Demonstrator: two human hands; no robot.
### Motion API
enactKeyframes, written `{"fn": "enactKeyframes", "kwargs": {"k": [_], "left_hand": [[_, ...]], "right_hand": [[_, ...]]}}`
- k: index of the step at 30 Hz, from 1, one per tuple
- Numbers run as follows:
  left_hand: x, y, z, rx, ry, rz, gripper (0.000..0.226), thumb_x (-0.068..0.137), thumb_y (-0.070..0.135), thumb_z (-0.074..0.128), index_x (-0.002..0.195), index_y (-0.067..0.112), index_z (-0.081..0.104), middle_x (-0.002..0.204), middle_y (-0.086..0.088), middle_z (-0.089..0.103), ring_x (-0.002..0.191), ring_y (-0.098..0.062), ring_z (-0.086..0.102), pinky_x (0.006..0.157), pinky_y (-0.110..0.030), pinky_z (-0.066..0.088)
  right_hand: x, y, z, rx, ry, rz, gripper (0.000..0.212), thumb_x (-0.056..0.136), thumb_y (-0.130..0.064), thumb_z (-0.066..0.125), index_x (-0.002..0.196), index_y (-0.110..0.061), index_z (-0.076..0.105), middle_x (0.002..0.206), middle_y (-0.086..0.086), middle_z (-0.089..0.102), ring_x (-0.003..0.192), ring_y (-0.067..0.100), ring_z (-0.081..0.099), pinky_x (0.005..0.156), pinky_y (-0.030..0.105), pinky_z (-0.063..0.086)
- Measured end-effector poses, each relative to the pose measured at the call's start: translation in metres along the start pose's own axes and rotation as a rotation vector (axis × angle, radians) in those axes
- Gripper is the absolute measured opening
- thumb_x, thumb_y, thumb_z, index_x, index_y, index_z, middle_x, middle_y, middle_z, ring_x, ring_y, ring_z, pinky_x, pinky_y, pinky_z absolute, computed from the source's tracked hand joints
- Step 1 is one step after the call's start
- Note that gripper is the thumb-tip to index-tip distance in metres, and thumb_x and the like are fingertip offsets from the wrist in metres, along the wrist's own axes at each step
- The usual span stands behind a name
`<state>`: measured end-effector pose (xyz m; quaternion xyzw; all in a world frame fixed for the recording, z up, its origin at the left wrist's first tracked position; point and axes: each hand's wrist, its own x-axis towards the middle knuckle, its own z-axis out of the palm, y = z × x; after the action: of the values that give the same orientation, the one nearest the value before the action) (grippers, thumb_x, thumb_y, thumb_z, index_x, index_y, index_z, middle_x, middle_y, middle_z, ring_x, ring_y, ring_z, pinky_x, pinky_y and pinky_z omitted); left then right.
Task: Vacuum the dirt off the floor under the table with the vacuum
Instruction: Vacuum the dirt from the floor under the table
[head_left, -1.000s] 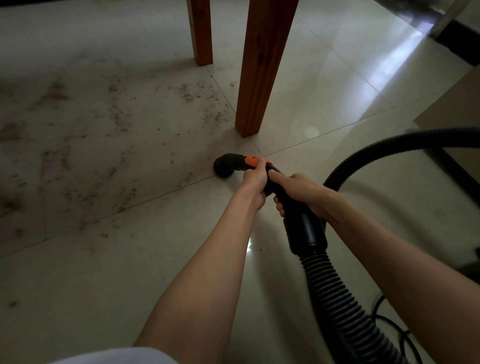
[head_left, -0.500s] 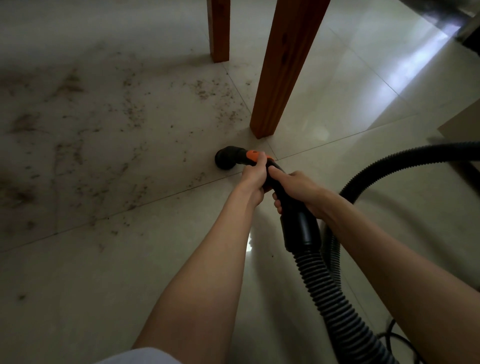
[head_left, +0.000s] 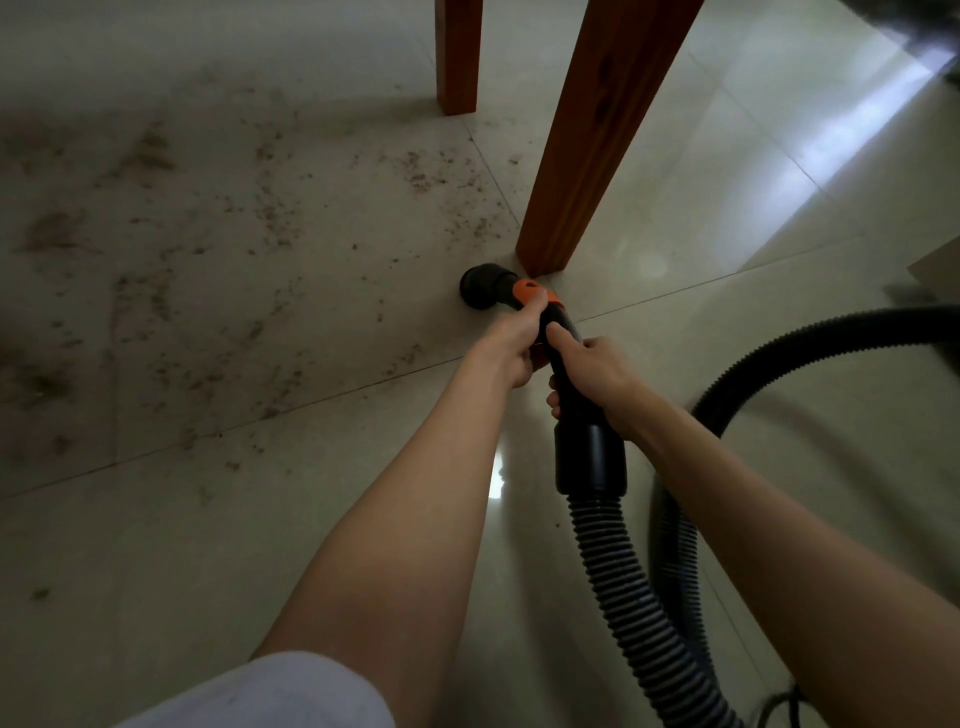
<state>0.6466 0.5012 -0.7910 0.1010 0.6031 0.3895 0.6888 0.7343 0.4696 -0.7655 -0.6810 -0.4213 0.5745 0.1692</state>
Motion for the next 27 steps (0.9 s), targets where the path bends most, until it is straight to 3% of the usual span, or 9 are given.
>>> {"fn": "enactKeyframes", "kwargs": {"k": [3, 7, 12, 17, 19, 22, 27], "left_hand": [[0.005, 0.000, -0.002, -0.023, 0.025, 0.006, 0.048, 0.095, 0.036, 0.052, 0.127, 0.000, 0.048, 0.118, -0.018, 0.057, 0.112, -0.029, 0.057, 0.098, -0.037, 0.047], [0.000, -0.008, -0.004, -0.121, 0.035, -0.005, 0.045, 0.093, 0.032, 0.055, 0.124, -0.001, 0.051, 0.088, -0.011, 0.056, 0.093, -0.024, 0.059, 0.092, -0.034, 0.050], [-0.014, -0.019, -0.002, -0.188, 0.055, -0.013, 0.045, 0.095, 0.035, 0.052, 0.126, 0.003, 0.045, 0.113, -0.017, 0.057, 0.113, -0.029, 0.057, 0.098, -0.038, 0.047], [-0.023, -0.034, 0.004, -0.203, 0.091, -0.037, 0.038, 0.092, 0.039, 0.054, 0.112, 0.007, 0.048, 0.085, -0.010, 0.056, 0.091, -0.025, 0.059, 0.094, -0.039, 0.050], [-0.027, -0.041, 0.003, -0.200, 0.070, -0.063, 0.040, 0.093, 0.042, 0.052, 0.112, 0.007, 0.048, 0.091, -0.012, 0.058, 0.094, -0.025, 0.060, 0.093, -0.038, 0.050], [-0.032, -0.046, 0.001, -0.180, 0.068, -0.077, 0.052, 0.094, 0.042, 0.049, 0.130, 0.005, 0.043, 0.111, -0.015, 0.058, 0.106, -0.026, 0.059, 0.095, -0.037, 0.049], [-0.042, -0.050, -0.002, -0.204, 0.025, -0.116, 0.049, 0.094, 0.037, 0.053, 0.128, 0.002, 0.046, 0.092, -0.012, 0.059, 0.084, -0.021, 0.060, 0.077, -0.029, 0.050]], "right_hand": [[0.001, -0.004, -0.002, 0.005, -0.048, 0.006, 0.034, 0.096, -0.035, 0.051, 0.102, -0.002, 0.052, 0.065, 0.007, 0.053, 0.035, 0.011, 0.053, 0.039, 0.020, 0.047], [-0.006, -0.001, -0.003, -0.001, -0.109, 0.020, 0.032, 0.096, -0.034, 0.052, 0.098, -0.003, 0.051, 0.064, 0.007, 0.052, 0.036, 0.012, 0.053, 0.040, 0.020, 0.047], [-0.018, 0.004, -0.009, -0.032, -0.151, 0.030, 0.030, 0.096, -0.033, 0.051, 0.097, -0.003, 0.050, 0.063, 0.007, 0.052, 0.038, 0.012, 0.052, 0.042, 0.022, 0.047], [-0.035, 0.011, -0.024, -0.095, -0.184, 0.049, 0.032, 0.096, -0.035, 0.050, 0.094, -0.003, 0.052, 0.063, 0.008, 0.053, 0.038, 0.012, 0.052, 0.041, 0.021, 0.047], [-0.042, 0.016, -0.030, -0.111, -0.193, 0.063, 0.033, 0.096, -0.036, 0.050, 0.094, -0.003, 0.052, 0.063, 0.008, 0.053, 0.038, 0.012, 0.052, 0.041, 0.021, 0.048], [-0.049, 0.022, -0.036, -0.169, -0.191, 0.081, 0.035, 0.096, -0.038, 0.050, 0.093, -0.004, 0.052, 0.063, 0.007, 0.054, 0.038, 0.013, 0.053, 0.041, 0.021, 0.047], [-0.058, 0.022, -0.043, -0.222, -0.200, 0.087, 0.039, 0.097, -0.043, 0.047, 0.091, -0.004, 0.048, 0.064, 0.009, 0.053, 0.038, 0.015, 0.054, 0.040, 0.021, 0.047]]}}
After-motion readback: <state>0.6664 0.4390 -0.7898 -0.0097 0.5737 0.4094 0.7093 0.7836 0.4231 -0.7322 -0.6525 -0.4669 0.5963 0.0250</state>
